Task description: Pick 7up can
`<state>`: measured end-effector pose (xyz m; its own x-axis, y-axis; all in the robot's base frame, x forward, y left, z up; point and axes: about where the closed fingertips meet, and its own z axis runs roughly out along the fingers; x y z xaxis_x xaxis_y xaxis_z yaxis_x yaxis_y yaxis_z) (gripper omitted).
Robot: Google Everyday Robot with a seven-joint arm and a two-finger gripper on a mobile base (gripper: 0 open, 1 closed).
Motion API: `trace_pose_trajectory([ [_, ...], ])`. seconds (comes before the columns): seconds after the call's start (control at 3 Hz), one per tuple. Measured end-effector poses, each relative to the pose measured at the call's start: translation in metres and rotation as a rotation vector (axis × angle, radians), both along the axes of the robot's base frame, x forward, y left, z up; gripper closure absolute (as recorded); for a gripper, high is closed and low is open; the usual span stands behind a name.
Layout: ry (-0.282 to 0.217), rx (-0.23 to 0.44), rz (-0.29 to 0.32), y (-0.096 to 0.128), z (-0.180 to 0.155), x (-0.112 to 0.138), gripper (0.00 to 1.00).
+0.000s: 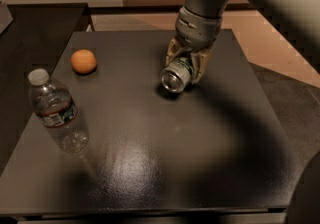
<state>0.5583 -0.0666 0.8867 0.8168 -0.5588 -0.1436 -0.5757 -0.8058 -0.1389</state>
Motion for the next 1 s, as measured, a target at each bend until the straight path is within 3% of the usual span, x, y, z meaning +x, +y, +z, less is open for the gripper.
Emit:
trace_pose_trajectory([
  [1.0, -0.190, 0.075, 0.003, 0.023, 0.104, 0.004, 1.00],
])
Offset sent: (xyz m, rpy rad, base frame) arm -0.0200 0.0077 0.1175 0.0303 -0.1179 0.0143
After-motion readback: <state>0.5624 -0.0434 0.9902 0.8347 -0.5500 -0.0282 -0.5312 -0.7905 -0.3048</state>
